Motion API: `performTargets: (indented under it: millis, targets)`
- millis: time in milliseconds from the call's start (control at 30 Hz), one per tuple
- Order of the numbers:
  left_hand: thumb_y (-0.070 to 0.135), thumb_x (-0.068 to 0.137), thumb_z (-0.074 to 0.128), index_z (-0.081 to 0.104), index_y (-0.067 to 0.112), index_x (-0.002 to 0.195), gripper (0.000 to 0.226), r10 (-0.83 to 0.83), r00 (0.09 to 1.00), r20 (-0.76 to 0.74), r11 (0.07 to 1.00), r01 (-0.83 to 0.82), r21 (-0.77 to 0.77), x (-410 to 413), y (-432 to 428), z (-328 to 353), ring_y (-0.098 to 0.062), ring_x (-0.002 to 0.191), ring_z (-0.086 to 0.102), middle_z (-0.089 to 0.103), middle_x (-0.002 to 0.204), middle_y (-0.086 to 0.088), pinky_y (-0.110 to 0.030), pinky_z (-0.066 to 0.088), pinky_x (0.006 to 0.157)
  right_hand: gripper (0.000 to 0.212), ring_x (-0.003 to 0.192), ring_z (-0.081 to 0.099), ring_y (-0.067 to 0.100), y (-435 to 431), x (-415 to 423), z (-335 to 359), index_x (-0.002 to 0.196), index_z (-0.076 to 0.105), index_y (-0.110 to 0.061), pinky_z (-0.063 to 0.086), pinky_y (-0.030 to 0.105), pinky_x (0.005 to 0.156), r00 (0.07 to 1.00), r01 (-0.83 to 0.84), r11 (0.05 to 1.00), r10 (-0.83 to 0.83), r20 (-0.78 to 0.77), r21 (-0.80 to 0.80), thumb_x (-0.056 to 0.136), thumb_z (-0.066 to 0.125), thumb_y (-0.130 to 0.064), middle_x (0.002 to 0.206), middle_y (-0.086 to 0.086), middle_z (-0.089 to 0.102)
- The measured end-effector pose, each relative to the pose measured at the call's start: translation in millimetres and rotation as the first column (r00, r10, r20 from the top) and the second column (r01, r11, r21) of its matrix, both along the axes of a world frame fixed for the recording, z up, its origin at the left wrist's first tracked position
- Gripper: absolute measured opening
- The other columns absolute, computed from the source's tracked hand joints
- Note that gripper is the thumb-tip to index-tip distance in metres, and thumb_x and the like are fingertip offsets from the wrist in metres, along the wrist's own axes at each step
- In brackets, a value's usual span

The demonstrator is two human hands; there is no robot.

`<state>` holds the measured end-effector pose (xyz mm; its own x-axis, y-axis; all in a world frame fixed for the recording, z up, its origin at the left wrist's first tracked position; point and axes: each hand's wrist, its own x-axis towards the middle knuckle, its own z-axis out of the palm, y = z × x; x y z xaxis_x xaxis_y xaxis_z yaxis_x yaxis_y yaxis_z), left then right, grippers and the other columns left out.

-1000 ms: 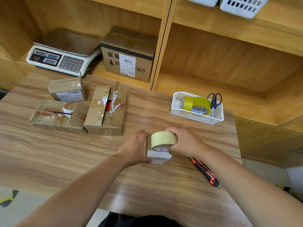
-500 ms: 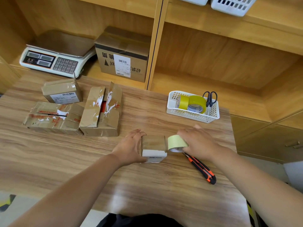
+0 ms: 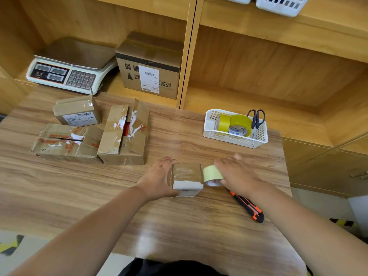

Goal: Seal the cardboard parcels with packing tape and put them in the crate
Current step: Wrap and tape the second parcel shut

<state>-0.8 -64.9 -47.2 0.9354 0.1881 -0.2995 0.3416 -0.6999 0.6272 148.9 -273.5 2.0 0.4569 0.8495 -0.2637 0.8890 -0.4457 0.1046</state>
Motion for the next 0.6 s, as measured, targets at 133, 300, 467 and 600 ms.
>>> performTargets:
  millis: [133,300,467,600]
  targets:
    - [0.041,0.064,0.082,0.024,0.026,0.147,0.102,0.006,1.000,-0.008,1.000,-0.006,0.006,-1,-2,2,-0.011,0.144,0.016,0.017,0.157,0.002,-0.026,0.019,0.116,0.038,0.087,0.058,0.021,6,-4,-8,0.100,0.051,-0.016,0.024,0.032,0.076,0.998,-0.008,1.000,0.009,0.069,-0.008,0.074,0.073,-0.031,0.090,0.003,0.060]
    - [0.050,0.076,0.064,0.003,0.017,0.152,0.103,-0.079,0.996,-0.038,0.971,0.085,0.222,-2,-13,5,-0.013,0.147,-0.002,0.004,0.160,-0.001,-0.029,0.004,0.118,0.031,0.092,0.054,0.023,7,-4,-14,0.104,0.047,-0.017,0.024,0.034,0.079,0.996,-0.014,1.000,0.014,0.086,0.001,0.086,0.063,-0.037,0.095,0.003,0.059]
    - [0.071,0.083,0.035,-0.027,0.004,0.141,0.108,-0.167,0.976,-0.142,0.802,0.218,0.555,6,-26,3,-0.019,0.135,-0.038,-0.029,0.154,-0.011,-0.046,-0.016,0.116,0.030,0.097,0.052,0.025,7,-7,-11,0.110,0.046,-0.015,0.023,0.034,0.081,0.996,0.003,1.000,-0.005,0.086,0.020,0.089,0.058,-0.034,0.102,0.006,0.059]
    - [0.072,0.084,0.031,-0.022,0.001,0.145,0.107,-0.193,0.963,-0.190,0.777,0.268,0.569,9,-27,8,-0.021,0.136,-0.036,-0.027,0.155,-0.013,-0.048,-0.017,0.115,0.032,0.096,0.054,0.025,5,-9,-12,0.110,0.048,-0.014,0.024,0.033,0.080,0.996,0.008,0.999,-0.012,0.092,0.043,0.088,0.061,-0.034,0.101,0.006,0.060]
